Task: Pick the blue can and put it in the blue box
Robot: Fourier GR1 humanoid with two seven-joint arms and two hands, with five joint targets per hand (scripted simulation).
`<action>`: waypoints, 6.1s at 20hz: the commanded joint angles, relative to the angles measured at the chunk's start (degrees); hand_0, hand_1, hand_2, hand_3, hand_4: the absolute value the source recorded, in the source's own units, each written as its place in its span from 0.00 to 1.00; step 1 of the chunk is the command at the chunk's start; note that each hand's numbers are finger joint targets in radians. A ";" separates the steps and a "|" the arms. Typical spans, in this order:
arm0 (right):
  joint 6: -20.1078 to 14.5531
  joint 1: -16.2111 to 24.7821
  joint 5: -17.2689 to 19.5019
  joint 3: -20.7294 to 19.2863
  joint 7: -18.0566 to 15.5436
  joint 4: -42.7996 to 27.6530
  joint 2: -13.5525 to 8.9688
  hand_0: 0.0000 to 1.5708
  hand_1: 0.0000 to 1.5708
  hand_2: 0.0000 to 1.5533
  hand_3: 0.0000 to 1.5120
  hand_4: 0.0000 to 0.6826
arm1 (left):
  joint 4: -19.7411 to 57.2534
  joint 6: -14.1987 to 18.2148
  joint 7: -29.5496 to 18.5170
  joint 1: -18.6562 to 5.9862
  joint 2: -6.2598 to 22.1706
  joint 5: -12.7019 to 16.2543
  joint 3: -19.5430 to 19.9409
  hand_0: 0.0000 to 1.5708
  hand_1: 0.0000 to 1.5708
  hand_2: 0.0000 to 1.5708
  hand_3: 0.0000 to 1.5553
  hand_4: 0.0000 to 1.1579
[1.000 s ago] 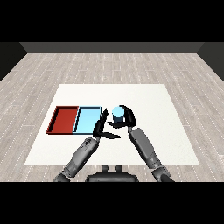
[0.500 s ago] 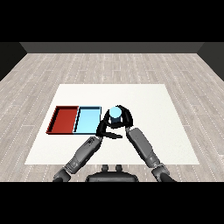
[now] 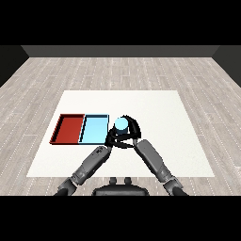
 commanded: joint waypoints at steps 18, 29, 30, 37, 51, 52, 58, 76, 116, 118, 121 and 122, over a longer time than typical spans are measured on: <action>0.06 -0.19 -0.02 3.75 0.93 -0.82 0.12 0.92 0.92 0.93 0.89 0.73 | 9.21 -1.85 -2.60 -7.54 -0.22 2.07 0.60 0.00 0.00 0.00 0.00 0.00; -6.37 1.13 -3.77 10.94 -0.35 -3.27 0.07 0.91 0.91 0.94 0.91 0.77 | 7.90 9.65 2.41 -6.45 -0.17 4.52 -2.50 1.00 1.00 1.00 0.95 0.98; -0.05 -0.45 -3.18 3.82 -0.37 -0.08 0.07 0.91 0.91 0.94 0.91 0.78 | 2.50 13.61 6.60 -6.82 -0.17 3.70 -4.41 1.00 1.00 1.00 0.95 0.98; -3.71 -5.78 -4.55 4.73 2.55 0.30 0.07 0.91 0.91 0.94 0.91 0.77 | 5.59 16.80 3.43 -8.39 -0.18 3.69 -4.85 1.00 1.00 0.99 0.95 0.99; -2.93 -5.12 -0.84 4.18 -0.95 6.55 0.12 0.00 0.00 0.00 0.00 0.00 | 3.03 13.52 5.64 -6.58 -0.20 -1.42 0.43 1.00 1.00 1.00 0.95 0.99; -7.16 -3.75 -0.85 7.95 -1.20 4.46 0.12 0.00 0.00 0.00 0.00 0.00 | 4.65 12.93 4.63 -5.31 -0.20 -0.53 -0.22 1.00 1.00 1.00 0.95 0.99; -4.46 -0.06 3.12 -0.20 1.09 -0.18 0.11 0.00 0.00 0.00 0.00 0.00 | 4.82 15.80 3.99 -5.81 -0.23 -0.06 -2.71 1.00 1.00 1.00 0.96 0.99; 7.28 16.49 -12.46 -18.98 1.76 -24.81 -10.57 0.00 0.00 0.00 0.00 0.00 | 8.95 12.93 6.36 -10.20 8.54 -2.90 12.28 1.00 1.00 0.99 0.95 0.99; 11.30 11.26 -12.77 -22.30 -2.19 -13.35 -6.22 0.00 0.00 0.00 0.00 0.00 | 55.98 13.80 10.61 -19.47 10.28 -9.11 20.77 0.00 0.00 0.00 0.00 0.00; 13.46 14.39 -15.07 -24.91 0.02 -16.78 -9.93 0.00 0.00 0.00 0.00 0.00 | 54.95 17.54 8.64 -20.11 8.69 -8.05 22.19 0.00 0.00 0.00 0.00 0.00; 13.66 13.48 -14.40 -24.36 -1.70 -14.75 -8.59 0.00 0.00 0.00 0.00 0.00 | 50.96 17.81 2.00 -20.24 10.66 -6.95 24.05 0.00 0.00 0.00 0.00 0.00; 13.56 13.42 -15.04 -23.66 -1.47 -16.05 -7.45 0.00 0.00 0.00 0.00 0.00 | 48.49 17.82 -0.73 -21.38 9.53 -6.48 24.59 0.00 0.00 0.00 0.00 0.00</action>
